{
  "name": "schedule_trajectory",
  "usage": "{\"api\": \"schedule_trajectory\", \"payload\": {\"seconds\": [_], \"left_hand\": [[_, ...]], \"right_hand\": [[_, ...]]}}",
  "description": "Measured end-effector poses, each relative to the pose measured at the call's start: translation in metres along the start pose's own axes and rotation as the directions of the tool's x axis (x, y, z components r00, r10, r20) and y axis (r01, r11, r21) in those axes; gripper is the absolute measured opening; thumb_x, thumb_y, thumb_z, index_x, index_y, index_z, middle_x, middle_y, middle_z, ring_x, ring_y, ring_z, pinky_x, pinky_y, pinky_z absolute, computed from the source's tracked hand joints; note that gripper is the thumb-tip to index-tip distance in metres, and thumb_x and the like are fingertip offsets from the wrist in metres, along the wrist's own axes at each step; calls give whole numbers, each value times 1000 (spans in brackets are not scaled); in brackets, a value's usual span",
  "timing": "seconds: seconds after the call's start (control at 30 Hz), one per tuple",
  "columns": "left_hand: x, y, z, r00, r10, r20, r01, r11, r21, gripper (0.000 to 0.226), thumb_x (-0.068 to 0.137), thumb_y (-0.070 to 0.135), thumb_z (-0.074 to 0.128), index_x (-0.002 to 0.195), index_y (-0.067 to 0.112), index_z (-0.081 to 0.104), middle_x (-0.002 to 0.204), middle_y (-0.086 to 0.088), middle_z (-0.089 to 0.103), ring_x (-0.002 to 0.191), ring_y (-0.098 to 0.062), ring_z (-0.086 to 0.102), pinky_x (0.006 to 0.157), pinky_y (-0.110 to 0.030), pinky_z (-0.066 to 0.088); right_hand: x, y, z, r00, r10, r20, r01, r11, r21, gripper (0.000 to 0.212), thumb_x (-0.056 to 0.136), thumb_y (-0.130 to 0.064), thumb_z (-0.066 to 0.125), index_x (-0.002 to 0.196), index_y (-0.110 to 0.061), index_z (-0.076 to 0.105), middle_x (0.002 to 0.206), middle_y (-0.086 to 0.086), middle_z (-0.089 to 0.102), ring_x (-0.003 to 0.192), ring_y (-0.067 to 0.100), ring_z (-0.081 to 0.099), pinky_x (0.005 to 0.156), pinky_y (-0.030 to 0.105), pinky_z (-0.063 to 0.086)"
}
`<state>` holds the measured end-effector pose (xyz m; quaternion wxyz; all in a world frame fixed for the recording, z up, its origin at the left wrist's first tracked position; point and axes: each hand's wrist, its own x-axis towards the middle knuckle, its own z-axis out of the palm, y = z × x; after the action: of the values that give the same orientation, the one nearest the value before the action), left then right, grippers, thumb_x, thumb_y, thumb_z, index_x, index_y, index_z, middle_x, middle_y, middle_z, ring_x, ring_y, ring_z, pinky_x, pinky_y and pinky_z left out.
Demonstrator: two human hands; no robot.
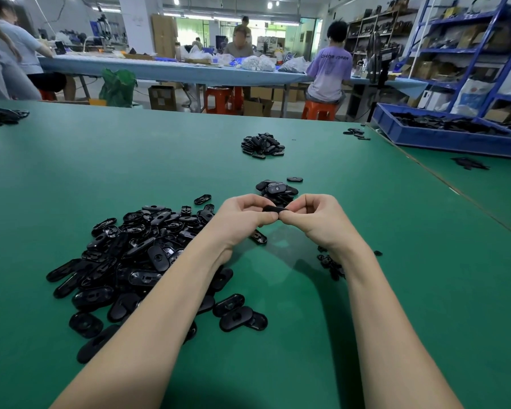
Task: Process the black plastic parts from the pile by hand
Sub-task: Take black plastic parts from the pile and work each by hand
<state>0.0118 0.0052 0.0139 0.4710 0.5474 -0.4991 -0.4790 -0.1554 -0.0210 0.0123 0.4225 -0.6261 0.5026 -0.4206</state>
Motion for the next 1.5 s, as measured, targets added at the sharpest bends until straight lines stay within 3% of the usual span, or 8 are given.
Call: {"api": "schedule_trajectory", "payload": {"seconds": [0.17,0.4,0.53,0.77,1.03,1.2,1.33,1.5], "left_hand": [[0,0,0,999,21,-27,-20,999,28,12,86,12,76,88,22,69,83,4,68,65,1,57,63,-17,40],[-1,-1,-2,997,35,-70,-33,999,35,13,88,21,76,100,24,73,89,4,76,70,-9,62,68,-23,46],[2,-5,-4,992,82,-92,-69,989,130,13,91,26,71,104,29,70,90,5,76,79,-9,69,76,-27,51],[7,-17,-17,973,230,-10,-163,721,673,23,91,16,57,106,30,67,99,17,69,77,-11,62,87,-30,53],[6,-19,-16,980,155,125,-194,599,777,33,91,18,58,118,36,64,114,17,65,98,-11,59,98,-36,51],[7,-18,-18,970,146,195,-243,520,819,28,87,30,68,114,36,70,109,17,66,97,-7,57,98,-29,49],[7,-19,-16,966,170,193,-256,554,792,11,88,24,70,94,32,76,91,14,71,87,-7,63,91,-25,52],[6,-16,-11,962,267,64,-237,691,683,8,91,26,69,96,31,73,85,14,69,72,-3,62,67,-7,42]], "right_hand": [[-1,-1,5,999,-34,-31,34,999,-26,20,74,-20,85,72,-19,64,51,-16,56,45,1,44,45,12,36],[-2,3,-6,991,-122,51,125,991,-54,19,84,-14,81,95,-27,72,73,-11,67,50,3,43,52,13,38],[4,10,-10,980,-141,-138,107,967,-231,15,82,-22,80,90,-32,74,71,-15,68,51,0,48,52,13,39],[22,25,-15,903,58,-426,-255,870,-423,13,81,-38,76,92,-34,71,88,-16,71,95,14,67,74,26,42],[43,27,-2,902,113,-417,-341,779,-526,23,81,-35,74,103,-30,73,111,-4,74,110,24,65,79,27,43],[31,17,-7,929,31,-368,-236,816,-528,11,83,-37,72,92,-32,71,89,-17,71,96,17,65,70,25,40],[16,18,-18,950,38,-308,-180,875,-448,8,83,-38,70,83,-31,73,79,-20,68,84,9,64,60,21,41],[2,23,-32,966,63,-251,-170,887,-429,8,85,-35,68,85,-30,75,83,-16,71,88,12,67,80,31,54]]}}
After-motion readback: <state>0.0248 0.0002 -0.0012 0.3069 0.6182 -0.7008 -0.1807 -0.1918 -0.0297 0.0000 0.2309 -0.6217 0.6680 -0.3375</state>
